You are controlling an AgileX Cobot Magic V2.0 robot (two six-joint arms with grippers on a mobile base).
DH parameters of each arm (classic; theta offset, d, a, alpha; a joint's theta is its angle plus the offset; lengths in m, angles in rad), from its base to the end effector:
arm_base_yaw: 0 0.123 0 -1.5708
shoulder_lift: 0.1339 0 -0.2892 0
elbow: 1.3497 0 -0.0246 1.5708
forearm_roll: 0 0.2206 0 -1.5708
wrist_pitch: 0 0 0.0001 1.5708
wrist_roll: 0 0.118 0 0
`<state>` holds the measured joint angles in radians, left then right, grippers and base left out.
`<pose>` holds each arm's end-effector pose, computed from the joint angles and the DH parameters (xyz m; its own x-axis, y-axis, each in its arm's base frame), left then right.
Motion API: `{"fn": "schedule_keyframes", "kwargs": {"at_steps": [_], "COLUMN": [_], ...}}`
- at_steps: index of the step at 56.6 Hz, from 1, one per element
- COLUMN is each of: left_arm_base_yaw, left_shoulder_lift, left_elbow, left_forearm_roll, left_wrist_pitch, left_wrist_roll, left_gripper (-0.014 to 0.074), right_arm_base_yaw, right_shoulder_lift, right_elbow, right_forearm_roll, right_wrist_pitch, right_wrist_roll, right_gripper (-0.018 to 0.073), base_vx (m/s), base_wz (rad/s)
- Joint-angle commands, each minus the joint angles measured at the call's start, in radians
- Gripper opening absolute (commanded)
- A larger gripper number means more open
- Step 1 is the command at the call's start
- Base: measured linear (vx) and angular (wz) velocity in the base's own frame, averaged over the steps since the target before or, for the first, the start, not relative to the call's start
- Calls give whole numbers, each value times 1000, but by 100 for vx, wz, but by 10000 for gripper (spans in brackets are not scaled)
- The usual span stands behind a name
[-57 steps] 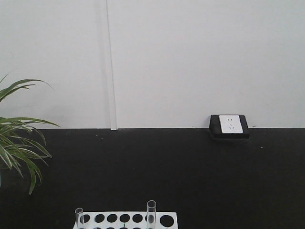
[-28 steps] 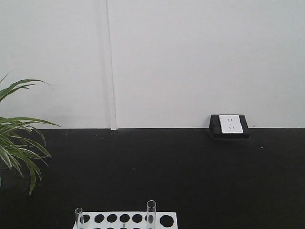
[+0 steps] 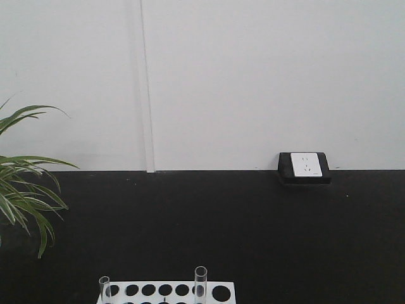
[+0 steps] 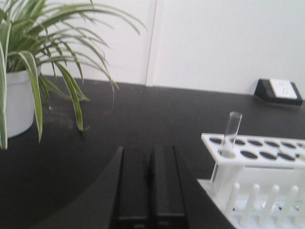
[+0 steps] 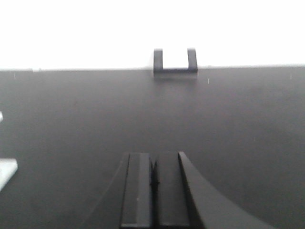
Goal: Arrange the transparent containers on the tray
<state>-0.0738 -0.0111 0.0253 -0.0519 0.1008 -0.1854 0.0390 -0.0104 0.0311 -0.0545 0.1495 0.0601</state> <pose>0.0490 -0.0042 0.1957 -0.0454 -0.2321 -0.9716 0.0703 0.9695 -0.2349 0.0491 0.0009 0.1880 -0.0828 0.0030 -0.9966 -0.0304 0.9995 0.0055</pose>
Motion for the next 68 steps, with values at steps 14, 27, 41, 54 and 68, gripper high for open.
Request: {"fn": "schedule_keyframes", "kwargs": {"at_steps": [14,27,41,54,68], "left_arm_base_yaw": [-5,-5,-5,-5,-5], "left_shoulder_lift": [-24,91,360,529,711], "left_elbow": [-43,-399,-670,-667,-667], "left_forearm_roll": [-7,115,261,261,263], "left_wrist_pitch": [-238,-122,-14,-36,1], "left_wrist_roll": [-1,8,7,7,8], "left_gripper": [-6,-6,-6,8,148], "right_arm_base_yaw": [-7,-7,-7,-7,-7], "right_shoulder_lift": [-4,170,418,573,677], "right_elbow": [-95,-473,-638,-639,-639], "right_forearm_roll": [20,-53,-135,-134,-131], "right_wrist_pitch": [-328,-60,-41,-85,-89], "right_wrist_roll": [14,11,10,11,11], "right_gripper": [-9,-8,-8,-4,45], "base_vx": [0,0,0,0,0], "base_wz": [0,0,0,0,0]}}
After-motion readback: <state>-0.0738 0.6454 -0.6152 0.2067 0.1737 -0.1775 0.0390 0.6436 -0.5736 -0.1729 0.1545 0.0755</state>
